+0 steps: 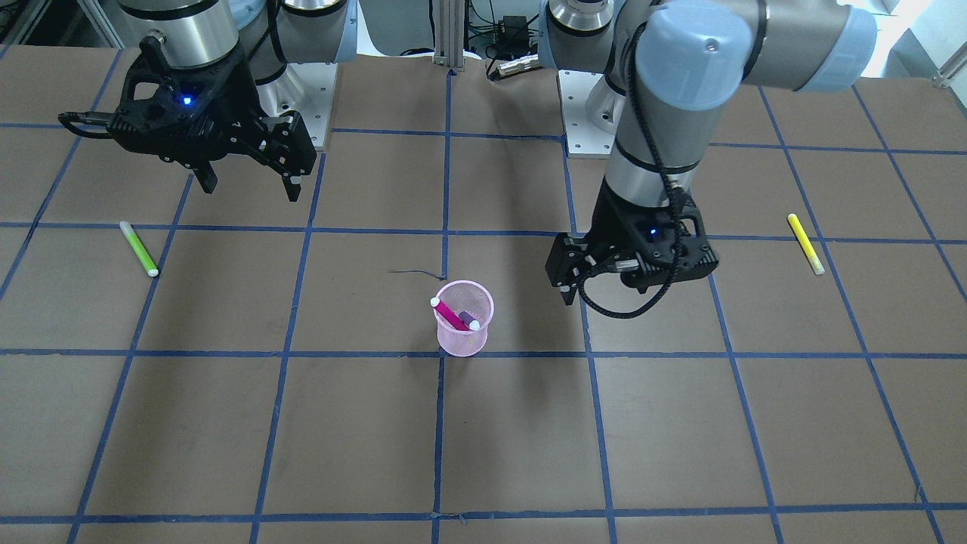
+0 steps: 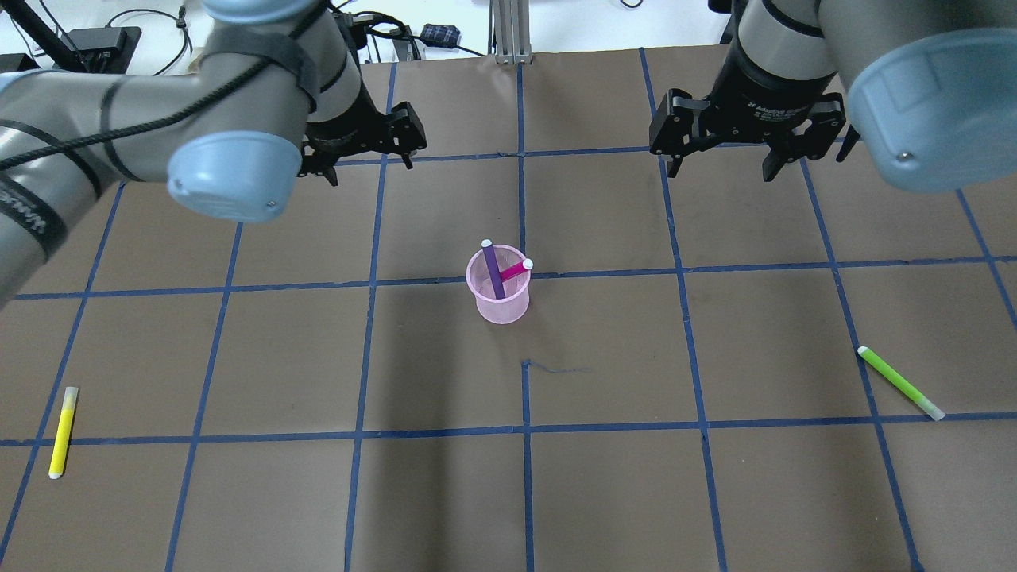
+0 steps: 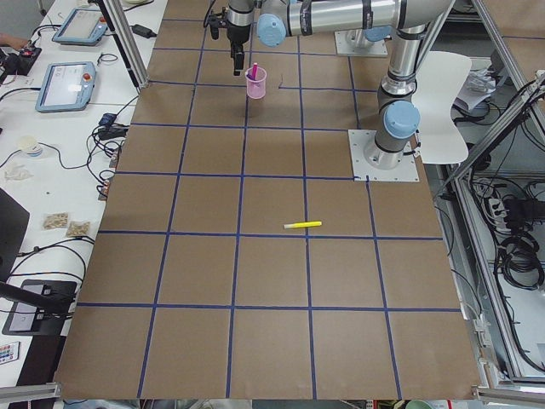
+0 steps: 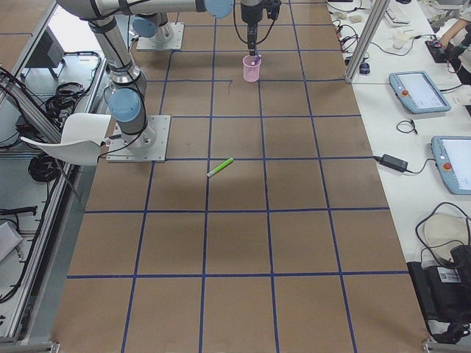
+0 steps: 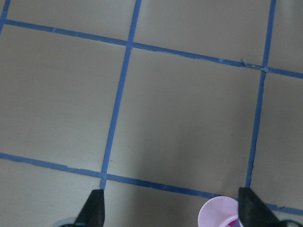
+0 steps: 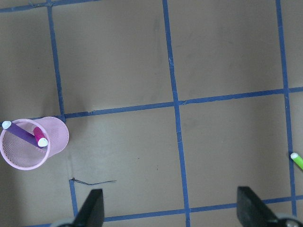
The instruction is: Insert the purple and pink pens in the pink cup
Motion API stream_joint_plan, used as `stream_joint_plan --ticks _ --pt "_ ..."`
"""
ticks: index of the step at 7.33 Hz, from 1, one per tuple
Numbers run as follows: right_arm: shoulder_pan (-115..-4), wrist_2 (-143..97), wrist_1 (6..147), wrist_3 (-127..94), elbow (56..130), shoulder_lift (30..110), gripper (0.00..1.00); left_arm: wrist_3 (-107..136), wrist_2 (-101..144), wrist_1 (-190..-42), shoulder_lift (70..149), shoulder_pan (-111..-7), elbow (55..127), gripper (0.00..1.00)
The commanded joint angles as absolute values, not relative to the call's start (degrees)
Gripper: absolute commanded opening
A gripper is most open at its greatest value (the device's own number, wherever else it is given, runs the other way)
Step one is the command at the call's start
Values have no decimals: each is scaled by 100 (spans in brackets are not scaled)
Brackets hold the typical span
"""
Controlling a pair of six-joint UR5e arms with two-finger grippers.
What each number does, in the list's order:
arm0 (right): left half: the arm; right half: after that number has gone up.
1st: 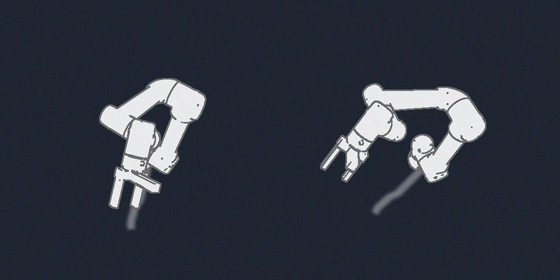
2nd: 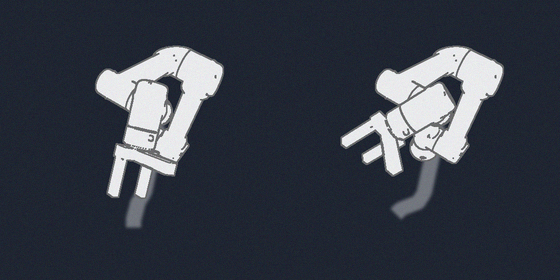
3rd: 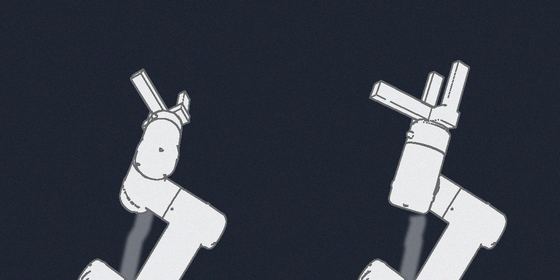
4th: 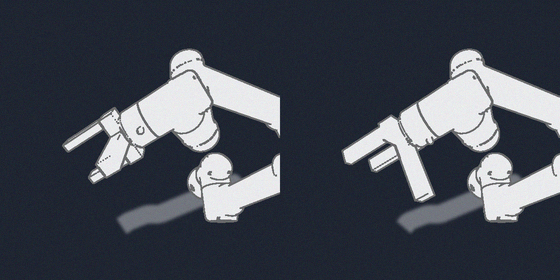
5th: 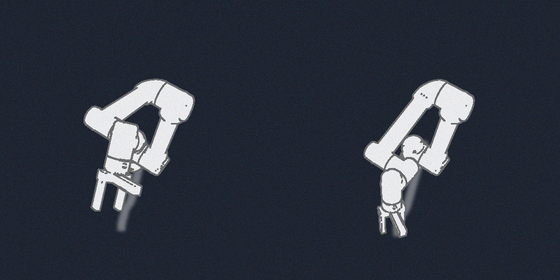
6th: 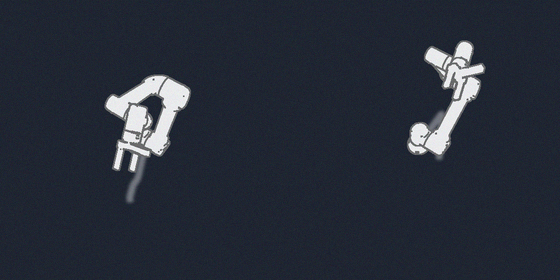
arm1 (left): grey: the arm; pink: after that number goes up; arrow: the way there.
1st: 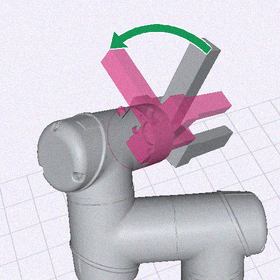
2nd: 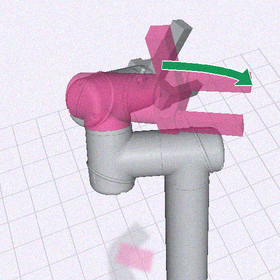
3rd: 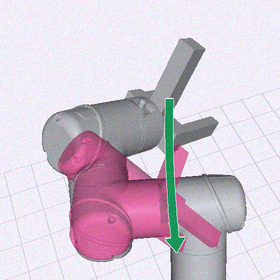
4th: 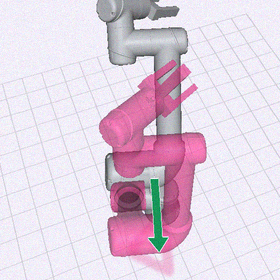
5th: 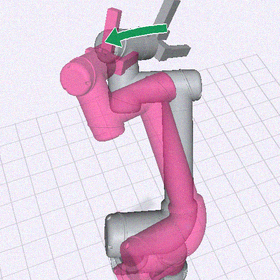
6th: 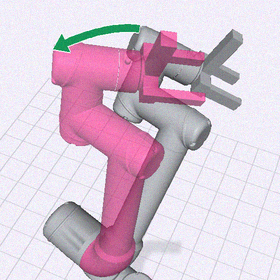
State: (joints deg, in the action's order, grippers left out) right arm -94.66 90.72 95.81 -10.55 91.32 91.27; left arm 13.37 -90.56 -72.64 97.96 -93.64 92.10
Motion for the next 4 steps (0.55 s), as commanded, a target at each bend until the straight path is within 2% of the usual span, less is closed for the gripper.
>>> stream_joint_plan --ticks 1,4 --pt "-9475 9079 9580 -1055 9132 9123 100 747 -9184 -8137 9292 -9009 9149 100" --pt "-9492 9079 9580 -1063 9132 9123 100 527 -9220 -8313 9159 -8675 9255 100"
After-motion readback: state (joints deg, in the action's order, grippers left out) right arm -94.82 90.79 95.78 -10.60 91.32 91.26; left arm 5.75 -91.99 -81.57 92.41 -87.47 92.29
